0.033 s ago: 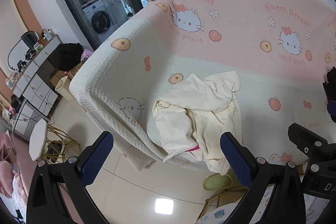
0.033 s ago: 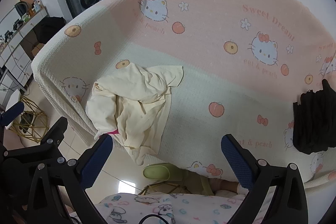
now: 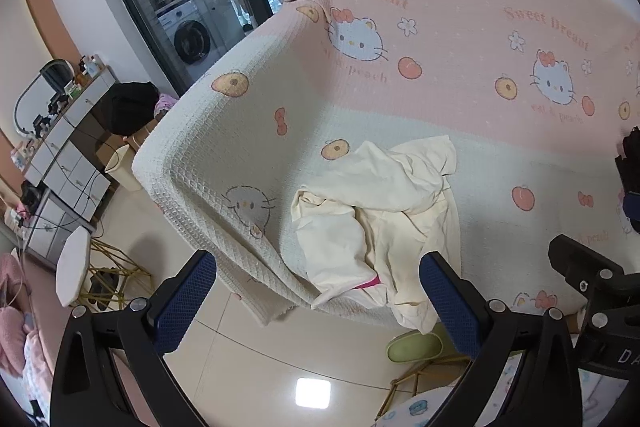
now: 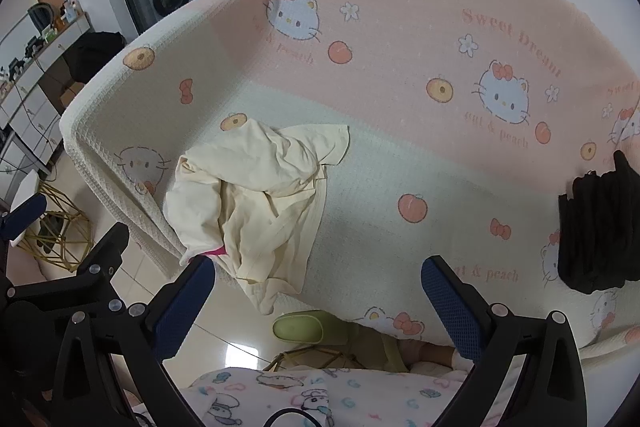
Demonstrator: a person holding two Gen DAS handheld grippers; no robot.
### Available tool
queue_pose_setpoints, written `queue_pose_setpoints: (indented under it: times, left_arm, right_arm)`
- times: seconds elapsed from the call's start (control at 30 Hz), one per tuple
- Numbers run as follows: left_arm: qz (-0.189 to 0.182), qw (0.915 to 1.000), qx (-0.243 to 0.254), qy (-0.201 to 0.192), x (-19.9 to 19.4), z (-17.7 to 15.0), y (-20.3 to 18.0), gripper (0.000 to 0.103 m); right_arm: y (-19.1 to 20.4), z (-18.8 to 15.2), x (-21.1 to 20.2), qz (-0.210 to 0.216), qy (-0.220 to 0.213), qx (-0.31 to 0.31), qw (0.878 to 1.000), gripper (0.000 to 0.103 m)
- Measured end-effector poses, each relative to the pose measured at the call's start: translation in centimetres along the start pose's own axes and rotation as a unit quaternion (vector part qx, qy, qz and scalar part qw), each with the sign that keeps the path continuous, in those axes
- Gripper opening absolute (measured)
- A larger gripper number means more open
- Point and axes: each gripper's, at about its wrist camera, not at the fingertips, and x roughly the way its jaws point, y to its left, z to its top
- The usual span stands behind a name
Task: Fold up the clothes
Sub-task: 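Move both grippers toward the crumpled cream garment on the sofa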
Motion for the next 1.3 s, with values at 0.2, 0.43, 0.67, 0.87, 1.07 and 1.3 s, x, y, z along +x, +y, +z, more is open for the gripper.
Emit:
queue_pose_setpoints:
  times: [0.2, 0.43, 0.67, 0.87, 1.07, 1.3]
  left_arm:
    - [0.0, 0.9999, 0.008, 0.011, 0.9, -0.1, -0.1, 0.103]
    - [-0.005, 0.9996, 0.023, 0.016, 2.3, -0.1, -1.0, 0.103]
    - [0.002, 0.9995, 0.023, 0.02, 4.6, 0.7, -1.5, 0.103]
    - [-0.004, 0.9994, 0.026, 0.021, 7.0, 1.9, -1.4, 0.103]
    - [-0.017, 0.999, 0.025, 0.033, 9.8, 1.7, -1.2, 0.103]
    - [-0.019, 0.9984, 0.033, 0.041, 12.8, 0.3, -0.9, 0.103]
  right_arm:
    - [0.0, -0.2, 0.6, 0.002, 0.003, 0.0, 1.0, 0.103]
    - [-0.2, 0.1, 2.2, -0.004, 0.016, -0.004, 1.0, 0.103]
    - [-1.4, 1.3, 4.7, 0.015, 0.037, 0.008, 0.999, 0.103]
    - [-1.5, 2.3, 6.9, 0.041, 0.048, 0.007, 0.998, 0.103]
    - [-1.1, 3.3, 9.0, 0.049, 0.052, -0.002, 0.997, 0.103]
    - [-1.8, 2.6, 12.0, 0.091, 0.073, 0.033, 0.993, 0.088]
